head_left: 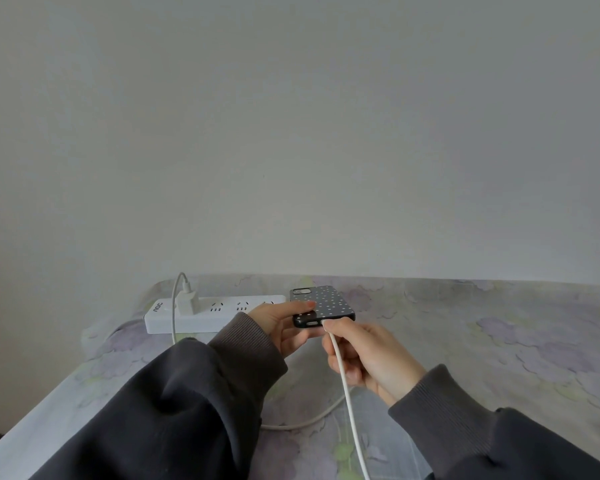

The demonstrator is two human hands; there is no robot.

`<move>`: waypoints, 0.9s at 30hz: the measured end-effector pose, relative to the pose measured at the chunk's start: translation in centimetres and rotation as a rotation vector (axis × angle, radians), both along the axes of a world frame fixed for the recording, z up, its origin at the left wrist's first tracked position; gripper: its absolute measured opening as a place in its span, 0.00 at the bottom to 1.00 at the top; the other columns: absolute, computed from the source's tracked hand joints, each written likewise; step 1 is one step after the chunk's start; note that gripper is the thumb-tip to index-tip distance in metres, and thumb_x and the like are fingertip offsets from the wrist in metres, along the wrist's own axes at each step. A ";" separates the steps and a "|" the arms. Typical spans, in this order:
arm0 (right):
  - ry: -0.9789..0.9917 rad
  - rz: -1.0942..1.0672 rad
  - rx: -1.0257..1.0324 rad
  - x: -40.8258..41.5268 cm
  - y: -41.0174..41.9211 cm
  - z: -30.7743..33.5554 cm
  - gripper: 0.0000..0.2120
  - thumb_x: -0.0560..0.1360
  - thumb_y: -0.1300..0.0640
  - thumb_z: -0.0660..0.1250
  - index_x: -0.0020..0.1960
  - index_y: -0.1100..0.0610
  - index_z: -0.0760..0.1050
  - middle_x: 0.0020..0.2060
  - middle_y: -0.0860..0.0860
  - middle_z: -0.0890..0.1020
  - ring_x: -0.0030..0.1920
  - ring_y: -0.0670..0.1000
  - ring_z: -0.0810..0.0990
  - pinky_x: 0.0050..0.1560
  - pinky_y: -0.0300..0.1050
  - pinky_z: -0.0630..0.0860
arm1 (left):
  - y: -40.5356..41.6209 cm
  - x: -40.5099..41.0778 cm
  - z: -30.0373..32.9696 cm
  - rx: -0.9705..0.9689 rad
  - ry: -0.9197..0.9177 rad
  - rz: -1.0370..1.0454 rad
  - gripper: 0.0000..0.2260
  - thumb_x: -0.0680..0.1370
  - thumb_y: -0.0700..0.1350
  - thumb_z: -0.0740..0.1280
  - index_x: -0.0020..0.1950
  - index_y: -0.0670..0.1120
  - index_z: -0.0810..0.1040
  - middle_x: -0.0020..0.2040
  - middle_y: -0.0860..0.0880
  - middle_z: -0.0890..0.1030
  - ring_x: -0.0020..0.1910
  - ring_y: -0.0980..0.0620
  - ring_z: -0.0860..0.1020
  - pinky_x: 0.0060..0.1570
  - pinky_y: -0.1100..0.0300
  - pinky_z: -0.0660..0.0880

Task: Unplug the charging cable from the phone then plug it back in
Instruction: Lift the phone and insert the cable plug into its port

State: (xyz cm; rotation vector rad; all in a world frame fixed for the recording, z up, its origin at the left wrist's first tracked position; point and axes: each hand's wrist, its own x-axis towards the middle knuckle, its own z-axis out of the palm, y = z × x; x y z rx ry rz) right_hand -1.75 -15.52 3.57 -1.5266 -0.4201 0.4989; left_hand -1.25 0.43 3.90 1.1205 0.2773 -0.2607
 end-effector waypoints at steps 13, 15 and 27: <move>-0.069 -0.022 -0.171 -0.4 -0.2 -0.5 0.23 0.74 0.56 0.59 0.21 0.53 0.74 0.14 0.47 0.72 0.16 0.45 0.63 0.17 0.32 0.58 | -0.5 0.6 -1.8 0.049 0.090 -0.023 0.07 0.74 0.39 0.68 0.40 0.37 0.74 0.23 0.44 0.82 0.20 0.52 0.81 0.14 0.69 0.72; -0.070 -0.024 -0.182 -0.4 -0.2 -0.5 0.24 0.75 0.56 0.59 0.21 0.53 0.74 0.14 0.47 0.72 0.16 0.44 0.63 0.17 0.32 0.57 | -0.5 0.7 -2.1 0.056 0.083 -0.018 0.07 0.74 0.39 0.68 0.40 0.37 0.74 0.23 0.44 0.82 0.19 0.52 0.80 0.14 0.69 0.73; -0.120 -0.025 -0.257 -0.7 -0.4 -1.3 0.23 0.76 0.55 0.59 0.23 0.53 0.74 0.12 0.47 0.72 0.14 0.41 0.65 0.16 0.29 0.60 | 0.2 1.3 -2.9 0.327 -0.024 -0.012 0.07 0.74 0.40 0.68 0.38 0.37 0.75 0.25 0.44 0.83 0.19 0.50 0.80 0.18 0.65 0.75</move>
